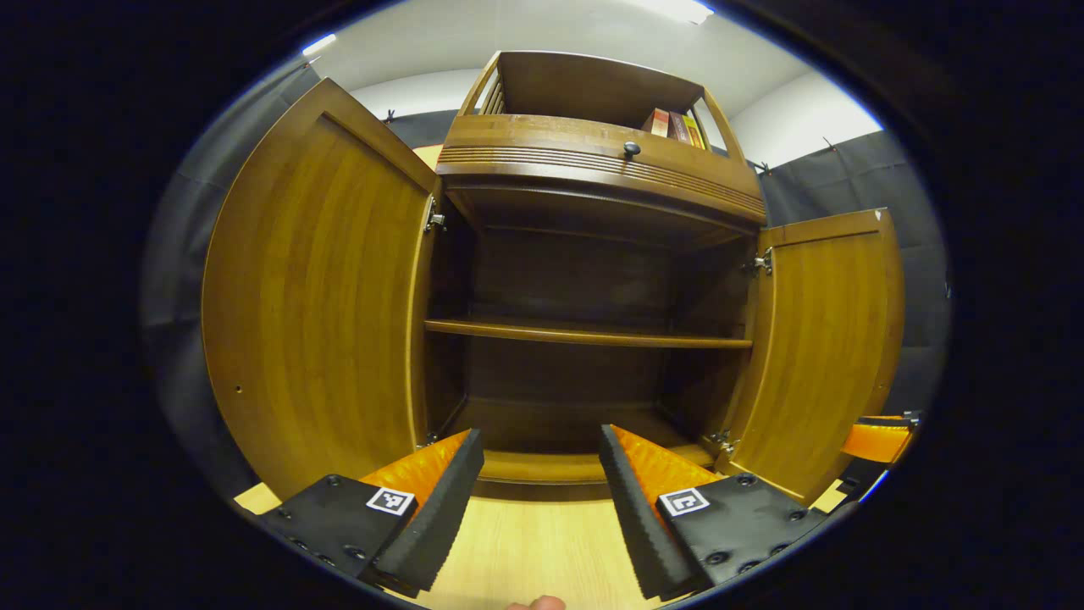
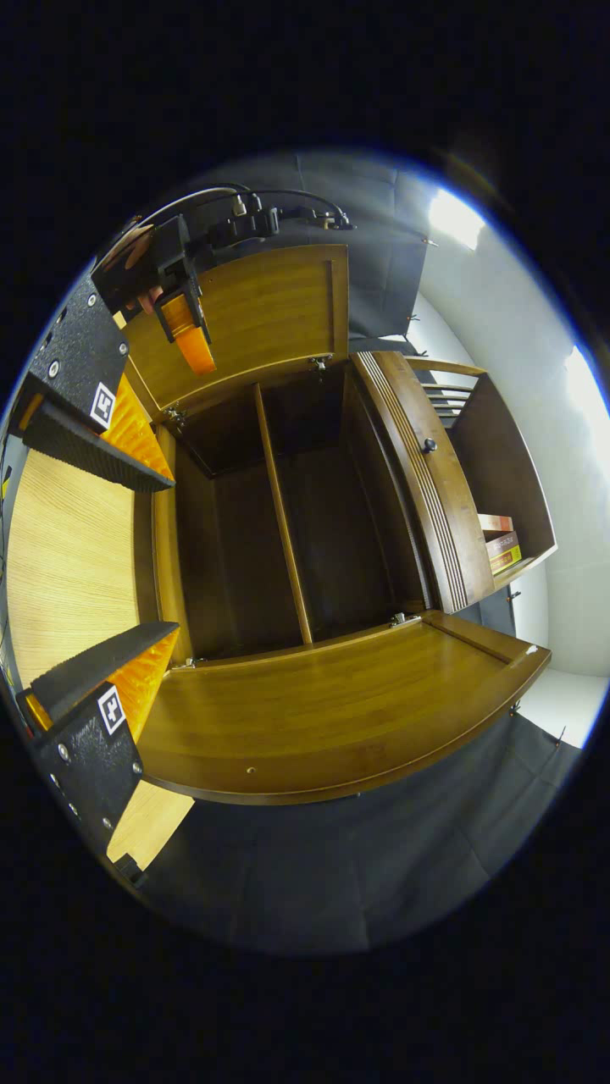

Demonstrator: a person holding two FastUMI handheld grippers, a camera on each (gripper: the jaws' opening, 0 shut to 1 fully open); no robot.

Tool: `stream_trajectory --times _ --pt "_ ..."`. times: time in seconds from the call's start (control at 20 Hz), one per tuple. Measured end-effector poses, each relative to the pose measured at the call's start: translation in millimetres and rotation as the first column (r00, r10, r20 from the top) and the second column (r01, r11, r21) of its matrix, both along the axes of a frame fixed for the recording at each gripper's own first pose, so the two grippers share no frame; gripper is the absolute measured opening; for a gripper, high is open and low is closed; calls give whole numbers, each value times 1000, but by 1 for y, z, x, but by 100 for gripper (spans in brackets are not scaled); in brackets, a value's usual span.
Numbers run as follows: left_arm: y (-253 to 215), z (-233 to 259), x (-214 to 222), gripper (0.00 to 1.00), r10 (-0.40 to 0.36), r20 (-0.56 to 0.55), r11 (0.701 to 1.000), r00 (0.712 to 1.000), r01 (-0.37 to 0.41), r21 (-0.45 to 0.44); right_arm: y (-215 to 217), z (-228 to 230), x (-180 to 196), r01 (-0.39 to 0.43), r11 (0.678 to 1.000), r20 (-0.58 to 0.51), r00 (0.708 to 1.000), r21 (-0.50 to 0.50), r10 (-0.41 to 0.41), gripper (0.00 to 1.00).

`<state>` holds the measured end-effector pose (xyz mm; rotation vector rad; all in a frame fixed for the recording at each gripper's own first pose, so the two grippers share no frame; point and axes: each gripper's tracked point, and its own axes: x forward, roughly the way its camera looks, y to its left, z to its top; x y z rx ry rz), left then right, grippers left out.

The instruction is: Open the right door of the double-door shoe cabinet with the right hand, and open the left door with the left hand.

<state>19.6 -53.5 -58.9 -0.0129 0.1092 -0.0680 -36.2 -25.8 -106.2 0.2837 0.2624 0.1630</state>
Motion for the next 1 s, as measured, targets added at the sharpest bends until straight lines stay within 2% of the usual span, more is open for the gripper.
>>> stream_trajectory --times 0.25,0.35,0.4,0.6,0.65,0.75,1.0 --pt "7 11 -1 91 42 41 999 998 -43 23 10 -6 2 -22 1000 -18 1000 -7 22 94" --pt "0 21 -1 93 11 85 1000 996 -12 13 10 -6 2 -24 1000 -20 1000 -10 24 94" --pt "-2 25 -2 94 2 105 1000 994 -4 17 10 -5 2 -22 1000 -19 1000 -11 22 100" --pt "-8 36 -5 95 -14 155 997 988 3 74 7 -4 3 -10 1000 -15 1000 -5 10 100" --pt "-7 39 -5 98 -9 165 997 986 -4 79 6 -4 2 -9 1000 -15 1000 -4 8 100" --pt "-10 40 -5 95 -11 172 997 985 -3 81 5 -2 2 -5 1000 -9 1000 -6 5 100" --pt "-2 40 -6 95 13 164 997 986 -24 71 1 1 0 4 1000 0 1000 -2 -4 100"
